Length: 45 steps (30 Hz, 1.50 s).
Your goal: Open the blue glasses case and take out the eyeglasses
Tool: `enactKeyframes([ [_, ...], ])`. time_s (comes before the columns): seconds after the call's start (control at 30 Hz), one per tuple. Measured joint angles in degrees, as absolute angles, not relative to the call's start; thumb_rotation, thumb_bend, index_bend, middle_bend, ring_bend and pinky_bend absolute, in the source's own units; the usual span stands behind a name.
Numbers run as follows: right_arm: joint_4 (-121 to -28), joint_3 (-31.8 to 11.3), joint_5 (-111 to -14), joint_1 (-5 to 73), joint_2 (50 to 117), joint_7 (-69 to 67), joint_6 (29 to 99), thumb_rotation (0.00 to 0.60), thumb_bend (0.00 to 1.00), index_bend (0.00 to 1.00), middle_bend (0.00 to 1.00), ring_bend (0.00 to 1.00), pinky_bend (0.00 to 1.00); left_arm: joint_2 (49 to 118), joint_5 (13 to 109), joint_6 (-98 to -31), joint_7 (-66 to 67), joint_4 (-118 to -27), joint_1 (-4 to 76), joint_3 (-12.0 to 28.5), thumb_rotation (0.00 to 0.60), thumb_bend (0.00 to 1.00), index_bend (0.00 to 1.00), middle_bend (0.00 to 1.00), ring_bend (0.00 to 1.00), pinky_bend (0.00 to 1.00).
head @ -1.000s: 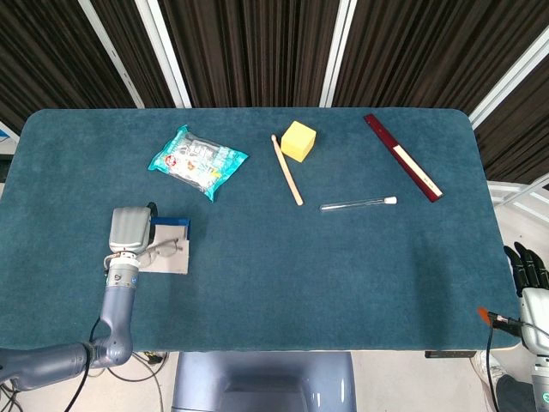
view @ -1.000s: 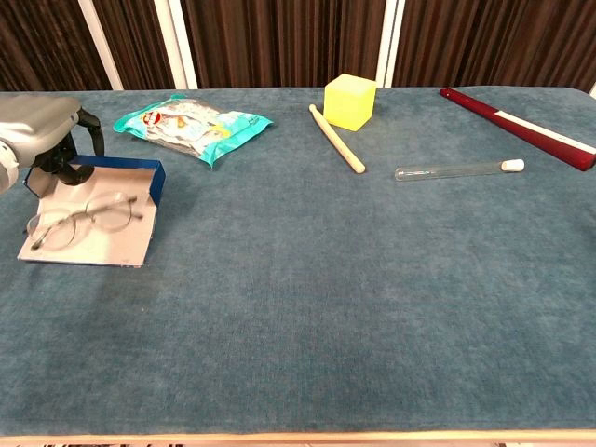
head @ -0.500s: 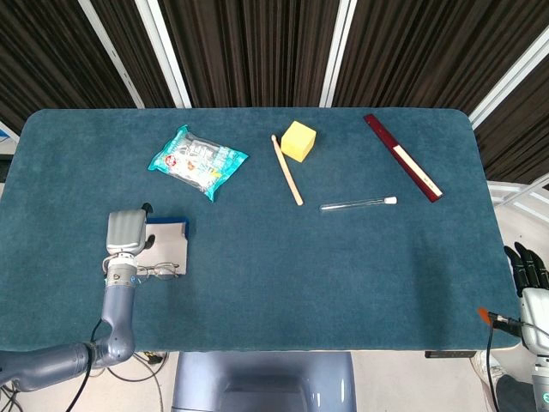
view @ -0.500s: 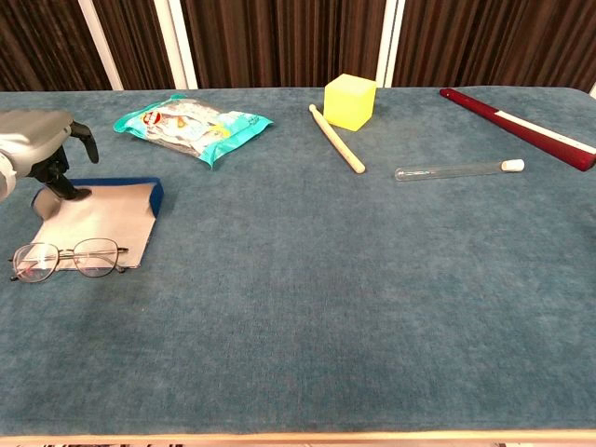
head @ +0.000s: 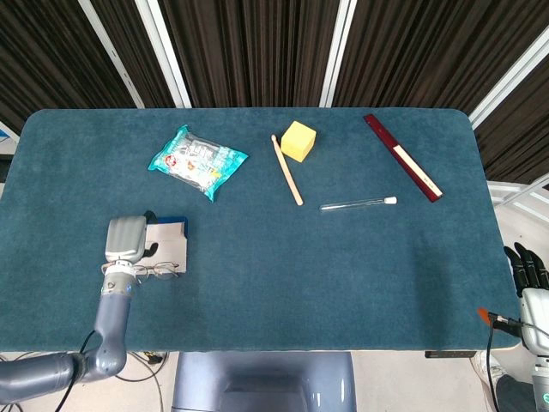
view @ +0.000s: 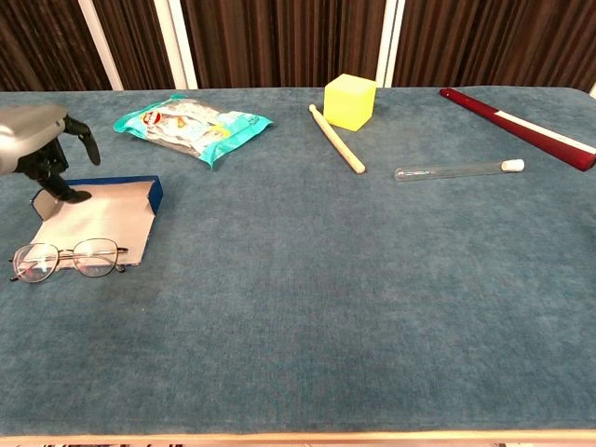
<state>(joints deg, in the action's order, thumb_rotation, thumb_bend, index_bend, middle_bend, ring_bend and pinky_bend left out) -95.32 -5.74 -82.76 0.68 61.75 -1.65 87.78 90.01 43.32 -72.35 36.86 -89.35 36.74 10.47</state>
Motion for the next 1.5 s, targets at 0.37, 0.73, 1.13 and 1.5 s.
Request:
enactKeyframes([
  [0.37,-95.71,-5.74,-82.62,0.58,61.58,-1.75,87.82,0.600,0.16,0.00,0.00,0.00,0.19,86.52,43.56,-71.94,37.00,-97.71,32.22,4.80,0.600,0.32,0.45,1.00,1.00,1.00],
  [0.73,-95.64,-5.86,-82.49,0.66,61.49,-2.09,87.67,0.600,0.16,0.00,0.00,0.00,0.19,87.91,41.61,-71.82,38.36,-96.11,32.26,5.68,0.600,0.36,0.48,1.00,1.00,1.00],
  [1.13,-95.69,-5.84,-82.50,0.68,61.52,-1.98,87.63,0.600,0.18,0.00,0.00,0.00,0.19,88.52,40.31,-71.70,38.78,-95.29,31.84,6.14,0.600,0.37,0.50,1.00,1.00,1.00],
  [1.5,-95.63,-5.91,-82.47,0.66,61.61,-1.80,87.80,0.600,0.19,0.00,0.00,0.00,0.19,89.80,39.53,-71.29,39.06,-93.72,31.69,6.21,0.600,0.38,0.52,1.00,1.00,1.00],
])
